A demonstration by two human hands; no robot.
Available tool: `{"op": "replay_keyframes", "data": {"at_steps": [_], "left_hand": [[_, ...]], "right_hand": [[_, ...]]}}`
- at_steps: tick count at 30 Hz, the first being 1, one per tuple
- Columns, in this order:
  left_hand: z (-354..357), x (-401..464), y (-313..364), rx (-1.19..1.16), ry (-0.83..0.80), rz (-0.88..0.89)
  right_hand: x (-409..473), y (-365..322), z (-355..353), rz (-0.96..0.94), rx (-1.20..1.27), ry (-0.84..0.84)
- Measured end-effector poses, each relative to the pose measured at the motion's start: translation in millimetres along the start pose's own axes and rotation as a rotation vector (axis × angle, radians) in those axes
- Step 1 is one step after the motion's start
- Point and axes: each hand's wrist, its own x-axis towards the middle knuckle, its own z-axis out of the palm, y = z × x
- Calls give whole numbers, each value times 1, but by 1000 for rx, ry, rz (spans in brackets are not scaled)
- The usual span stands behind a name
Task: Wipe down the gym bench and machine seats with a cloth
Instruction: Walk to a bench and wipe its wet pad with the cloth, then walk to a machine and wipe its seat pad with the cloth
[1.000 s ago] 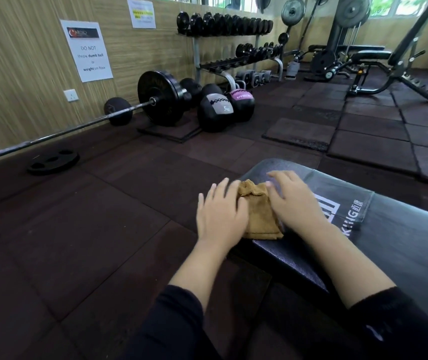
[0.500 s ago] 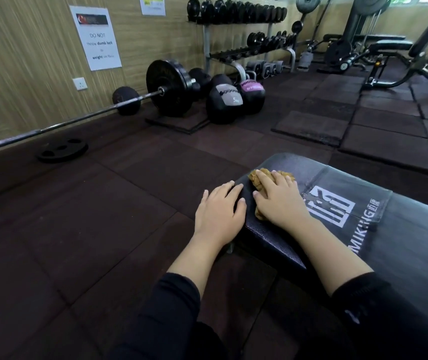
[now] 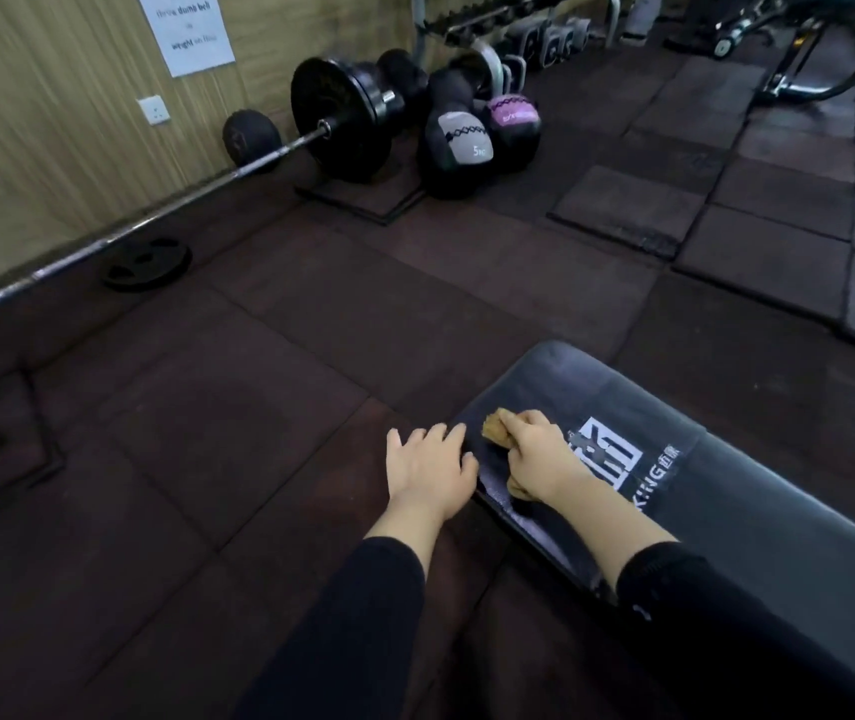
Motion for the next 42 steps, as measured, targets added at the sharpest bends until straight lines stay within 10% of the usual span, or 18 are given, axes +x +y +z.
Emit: {"op": "replay_keyframes", "data": {"at_steps": [15, 42], "left_hand": [[-246, -228, 44, -49, -150, -121], [-304, -311, -190, -88, -142, -448]], "right_hand": [[-240, -132, -180, 69, 117, -129], [-220, -393, -101, -208, -132, -255]]}}
